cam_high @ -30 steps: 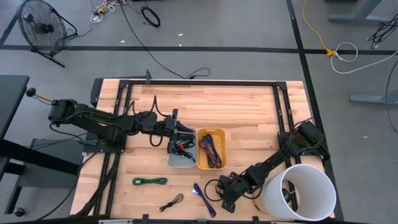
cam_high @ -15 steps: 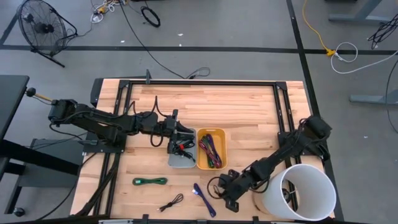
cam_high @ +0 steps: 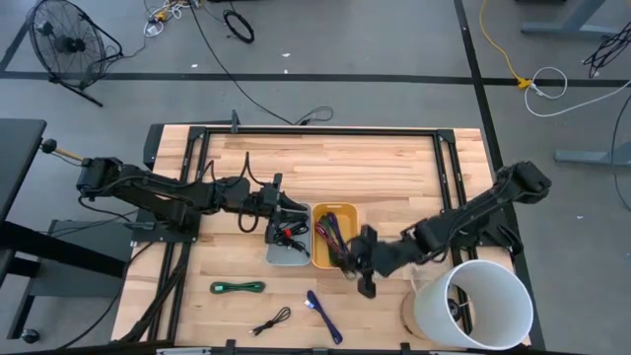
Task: Pick & Place USB Port
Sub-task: Put the black charger cable into the gray bin
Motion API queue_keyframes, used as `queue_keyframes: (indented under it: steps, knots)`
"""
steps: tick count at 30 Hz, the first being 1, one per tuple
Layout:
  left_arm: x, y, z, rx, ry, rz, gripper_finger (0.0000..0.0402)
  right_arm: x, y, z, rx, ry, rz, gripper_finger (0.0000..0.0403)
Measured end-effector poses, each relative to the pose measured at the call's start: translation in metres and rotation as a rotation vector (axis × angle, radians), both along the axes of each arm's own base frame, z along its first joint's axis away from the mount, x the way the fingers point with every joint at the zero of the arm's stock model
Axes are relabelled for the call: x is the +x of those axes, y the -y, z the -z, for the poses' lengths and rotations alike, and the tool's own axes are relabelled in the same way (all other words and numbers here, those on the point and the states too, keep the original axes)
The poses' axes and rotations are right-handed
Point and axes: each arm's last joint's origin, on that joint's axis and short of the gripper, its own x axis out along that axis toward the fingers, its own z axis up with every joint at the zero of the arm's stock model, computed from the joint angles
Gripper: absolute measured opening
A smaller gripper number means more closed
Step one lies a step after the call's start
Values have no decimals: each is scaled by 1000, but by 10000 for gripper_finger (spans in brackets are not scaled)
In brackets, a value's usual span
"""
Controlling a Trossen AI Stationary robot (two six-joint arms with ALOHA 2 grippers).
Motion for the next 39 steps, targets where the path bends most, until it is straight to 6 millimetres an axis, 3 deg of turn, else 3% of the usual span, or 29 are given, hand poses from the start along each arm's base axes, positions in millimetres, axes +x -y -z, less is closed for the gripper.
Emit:
queue_keyframes:
  steps: [7,14,32,39]
  knots:
    - [0,0,-4,-6,37,0,69,6,34,-27,-151,174,131,0]
    - [0,0,-9,-47,89,-1,69,22,53,-51,-265,405,143,0]
    - [0,2,-21,-137,202,51,69,28,62,-64,-313,534,152,0]
    - [0,2,-21,-131,210,51,92,41,66,-56,-302,560,137,0]
